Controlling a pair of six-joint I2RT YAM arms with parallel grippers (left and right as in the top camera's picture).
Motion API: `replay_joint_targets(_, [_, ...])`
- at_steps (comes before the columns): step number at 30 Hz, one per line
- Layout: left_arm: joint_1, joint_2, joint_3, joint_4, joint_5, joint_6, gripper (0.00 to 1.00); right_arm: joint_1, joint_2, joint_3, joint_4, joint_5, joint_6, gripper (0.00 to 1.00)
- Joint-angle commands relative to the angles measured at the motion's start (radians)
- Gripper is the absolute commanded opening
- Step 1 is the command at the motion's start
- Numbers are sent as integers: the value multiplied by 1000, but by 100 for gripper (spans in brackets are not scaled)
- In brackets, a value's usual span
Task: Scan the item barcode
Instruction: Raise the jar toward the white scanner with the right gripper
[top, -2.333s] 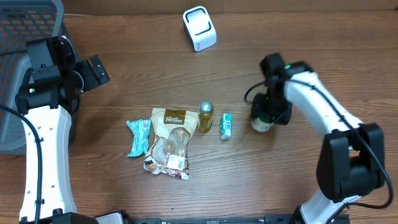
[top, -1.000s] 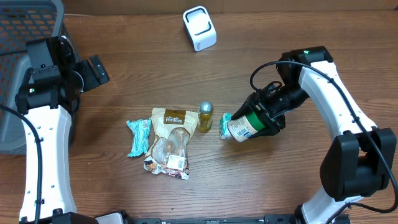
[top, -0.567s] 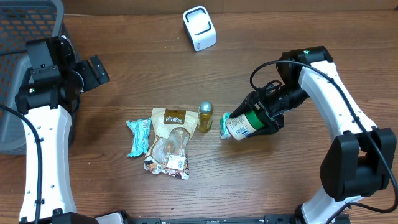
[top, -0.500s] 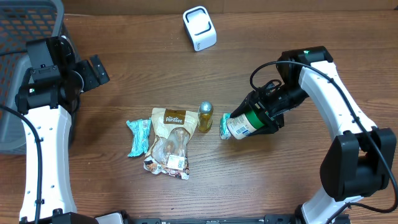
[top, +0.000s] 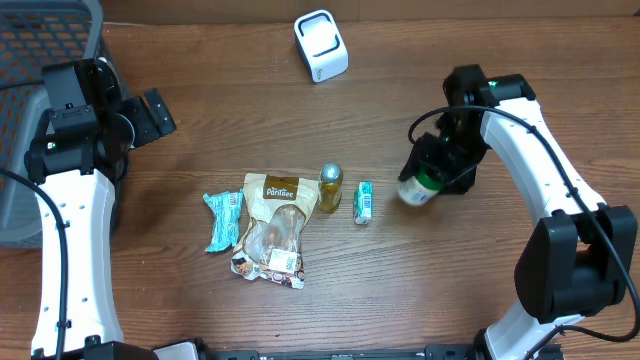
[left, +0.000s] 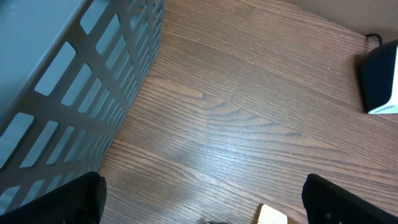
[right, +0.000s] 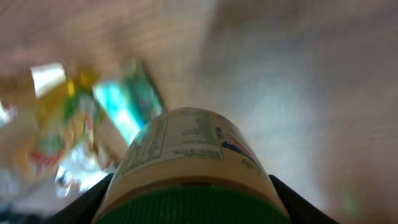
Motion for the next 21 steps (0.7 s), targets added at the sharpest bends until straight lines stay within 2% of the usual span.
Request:
replay_joint_targets(1, [-2, -6, 23, 0, 1, 19, 100, -1, -9, 19, 96, 114, -1, 22])
replay_joint_targets(3, [-2, -6, 23, 0, 1, 19, 100, -1, -9, 19, 172, 118, 0, 7])
replay_joint_targets(5, [-2, -6, 23, 0, 1, 19, 100, -1, -10, 23, 241, 96, 0, 4])
replay_joint_targets(8, [-2, -6, 23, 0, 1, 19, 100, -1, -10, 68, 283, 90, 11, 4])
replay_joint_targets(14, [-2, -6, 23, 0, 1, 19, 100, 19, -10, 305, 166, 90, -2, 4])
replay_joint_targets(16, [-2, -6, 23, 0, 1, 19, 100, 47, -10, 389, 157, 90, -71, 4])
replay_joint_targets(21, [-2, -6, 23, 0, 1, 19, 99, 124, -5, 410, 290, 111, -132, 4])
